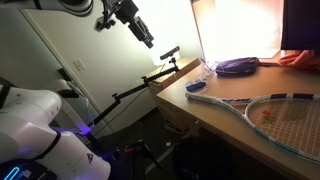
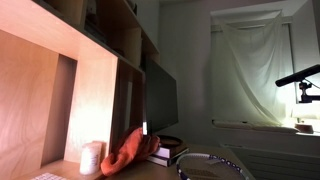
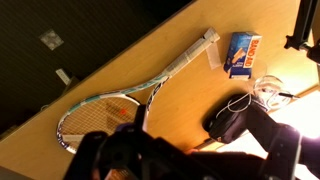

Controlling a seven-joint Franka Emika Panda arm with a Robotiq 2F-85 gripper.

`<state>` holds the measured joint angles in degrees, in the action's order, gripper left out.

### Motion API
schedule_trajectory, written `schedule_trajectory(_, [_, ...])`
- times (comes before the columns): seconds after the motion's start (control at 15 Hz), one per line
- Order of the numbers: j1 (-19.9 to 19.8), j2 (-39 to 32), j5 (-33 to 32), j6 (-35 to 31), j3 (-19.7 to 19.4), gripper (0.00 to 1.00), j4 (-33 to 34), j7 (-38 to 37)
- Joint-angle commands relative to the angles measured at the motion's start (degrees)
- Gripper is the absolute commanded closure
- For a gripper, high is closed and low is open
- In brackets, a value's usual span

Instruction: Move the racket to the right side of the desk

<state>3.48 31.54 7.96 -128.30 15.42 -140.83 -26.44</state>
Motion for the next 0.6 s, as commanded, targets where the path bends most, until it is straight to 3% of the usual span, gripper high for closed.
schedule_trajectory(0.0, [-0.04, -6.82, -0.86, 0.71, -2.21, 0.00, 8.15, 3.13])
schedule_trajectory(0.53, [1.06, -25.11, -0.14, 4.35, -4.98, 0.00, 26.77, 6.03])
